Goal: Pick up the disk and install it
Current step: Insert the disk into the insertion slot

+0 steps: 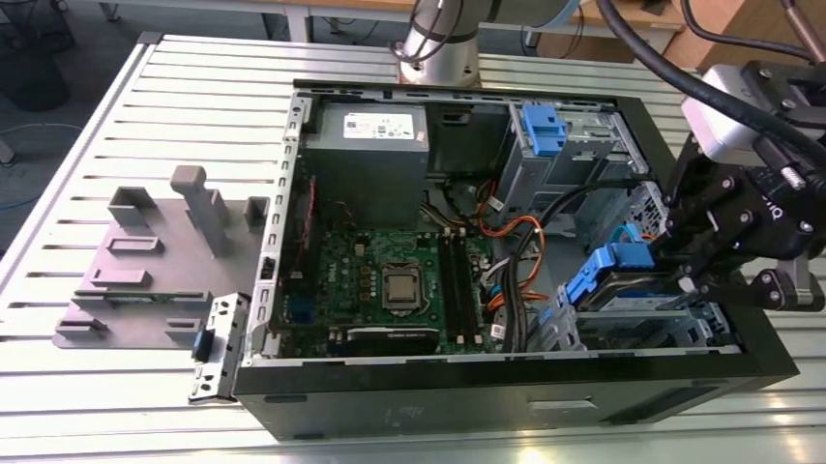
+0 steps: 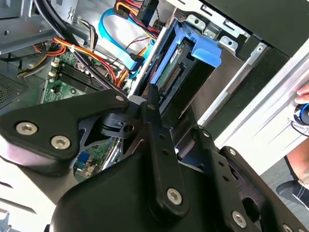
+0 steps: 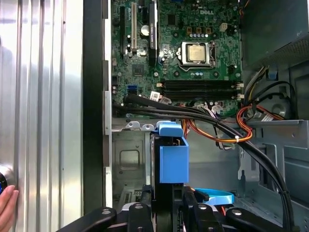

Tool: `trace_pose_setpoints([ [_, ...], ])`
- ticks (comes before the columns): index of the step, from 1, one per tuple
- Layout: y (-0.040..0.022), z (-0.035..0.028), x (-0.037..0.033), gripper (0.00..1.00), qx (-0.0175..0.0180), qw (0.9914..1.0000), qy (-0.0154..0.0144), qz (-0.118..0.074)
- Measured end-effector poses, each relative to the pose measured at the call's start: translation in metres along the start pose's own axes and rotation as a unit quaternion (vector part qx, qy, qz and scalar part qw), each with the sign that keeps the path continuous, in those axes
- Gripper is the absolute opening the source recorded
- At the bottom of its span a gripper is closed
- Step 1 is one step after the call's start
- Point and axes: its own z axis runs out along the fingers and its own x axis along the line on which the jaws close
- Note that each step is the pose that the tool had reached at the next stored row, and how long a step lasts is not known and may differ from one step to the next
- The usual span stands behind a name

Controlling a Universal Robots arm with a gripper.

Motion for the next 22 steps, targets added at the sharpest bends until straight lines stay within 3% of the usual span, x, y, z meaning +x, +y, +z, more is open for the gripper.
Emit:
trace_pose_setpoints([
  [11, -0.0012, 0.0196, 0.0017, 0.35, 0.0, 1.0, -0.0003, 0.0],
  [19, -0.0012, 0.0202, 0.0018, 0.36, 0.0, 1.0, -0.0002, 0.0],
  [20, -0.0011, 0.0198, 0.0017, 0.42, 0.0, 1.0, 0.0001, 0.0],
  [22, -0.0011, 0.0197, 0.0017, 0.42, 0.0, 1.0, 0.0004, 0.0],
])
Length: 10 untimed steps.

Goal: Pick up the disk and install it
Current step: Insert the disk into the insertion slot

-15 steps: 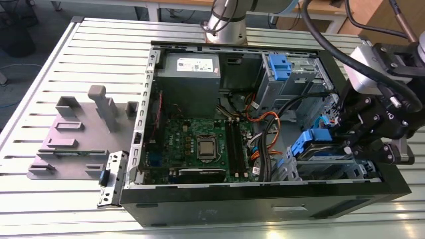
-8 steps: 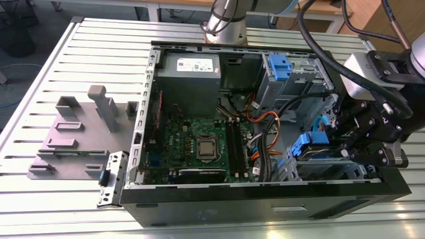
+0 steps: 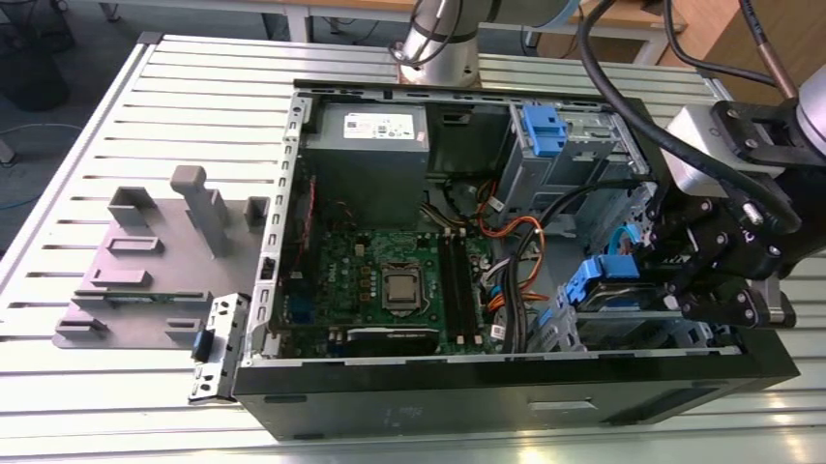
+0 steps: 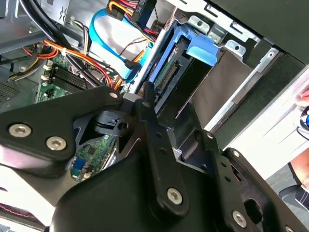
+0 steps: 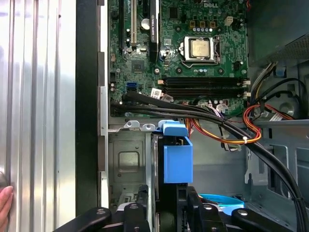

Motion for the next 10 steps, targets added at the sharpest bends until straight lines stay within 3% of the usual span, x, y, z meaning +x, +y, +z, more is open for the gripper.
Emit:
trace_pose_setpoints([
  [4, 0.0, 0.0, 0.0, 0.42, 0.0, 1.0, 0.0002, 0.0],
  [8, 0.0, 0.0, 0.0, 0.55, 0.0, 1.0, 0.0002, 0.0],
  [10, 0.0, 0.0, 0.0, 0.55, 0.0, 1.0, 0.0002, 0.0],
])
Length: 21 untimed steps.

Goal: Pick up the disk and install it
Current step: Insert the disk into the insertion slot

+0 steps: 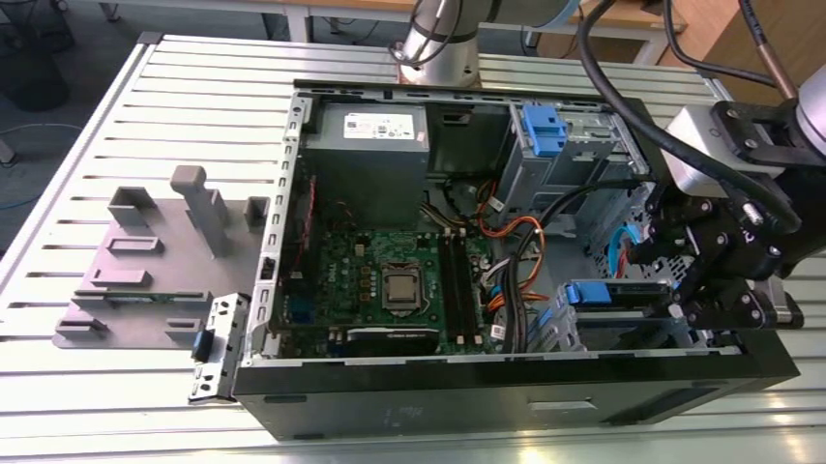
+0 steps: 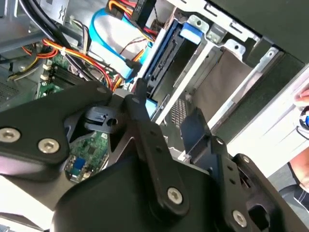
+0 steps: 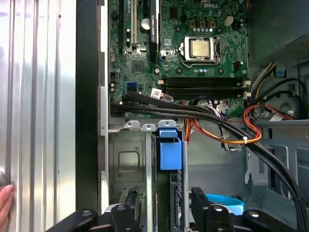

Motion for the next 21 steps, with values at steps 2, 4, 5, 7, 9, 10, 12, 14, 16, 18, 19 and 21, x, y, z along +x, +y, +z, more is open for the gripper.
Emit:
trace_pose_setpoints([
  [2, 0.0003, 0.0003, 0.0, 0.55, 0.0029, 0.99999, -0.0038, -0.001],
  [4, 0.0013, 0.0008, 0.0001, 0.55, 0.0094, 0.99992, -0.0079, -0.002],
  [5, 0.0017, 0.0012, 0.0001, 0.55, 0.0124, 0.99987, -0.0096, -0.002],
  [7, 0.0025, 0.0019, 0.0002, 0.55, 0.0187, 0.99974, -0.0122, -0.003],
  [9, 0.003, 0.0022, 0.0002, 0.55, 0.0224, 0.99965, -0.0137, -0.004],
  [10, 0.003, 0.0022, -0.0003, 0.55, 0.0224, 0.99964, -0.0138, -0.004],
  [12, 0.0031, 0.0023, -0.0026, 0.55, 0.0224, 0.99964, -0.0138, -0.004],
  [14, 0.0032, 0.0026, -0.0054, 0.55, 0.0225, 0.99964, -0.0138, -0.004],
  [16, 0.0032, 0.0027, -0.0062, 0.55, 0.0225, 0.99964, -0.0138, -0.004],
  [18, 0.0033, 0.0027, -0.0062, 0.55, 0.0225, 0.99964, -0.0138, -0.004],
  [19, 0.0033, 0.0027, -0.0063, 0.55, 0.0225, 0.99964, -0.0138, -0.004],
  [21, 0.0033, 0.0027, -0.0067, 0.55, 0.0225, 0.99964, -0.0138, -0.004],
])
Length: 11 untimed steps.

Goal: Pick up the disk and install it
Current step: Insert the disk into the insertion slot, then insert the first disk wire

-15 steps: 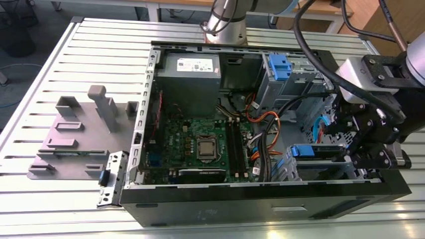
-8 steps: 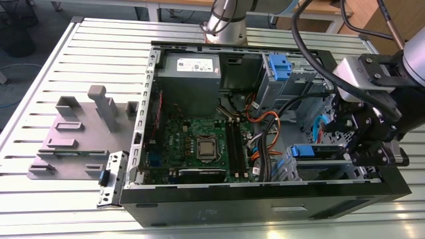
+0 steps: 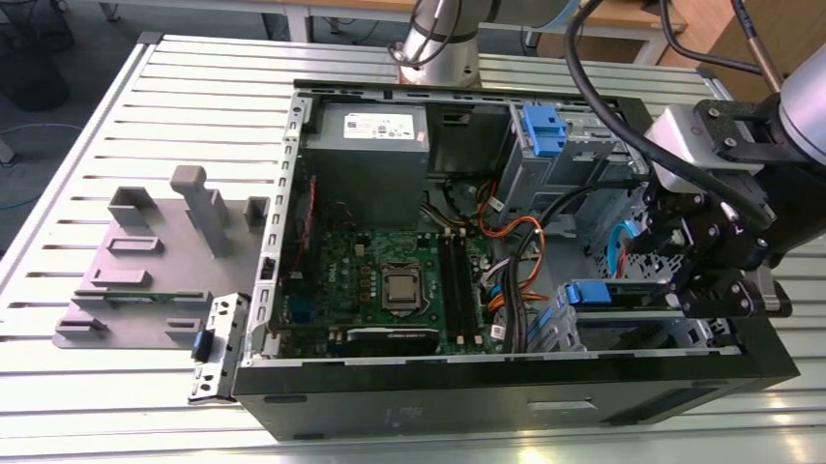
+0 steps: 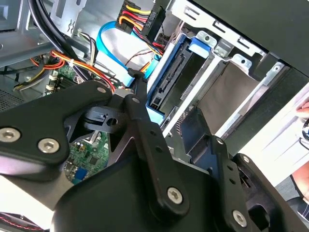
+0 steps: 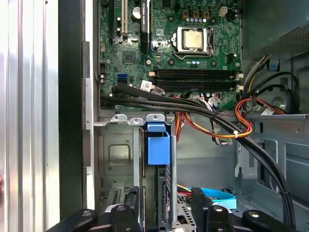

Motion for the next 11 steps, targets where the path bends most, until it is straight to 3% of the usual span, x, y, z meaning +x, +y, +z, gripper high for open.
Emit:
trace_pose_setpoints([
  [11, 0.0, 0.0001, -0.0008, 0.55, 0.0, 1.0, 0.0, 0.0],
])
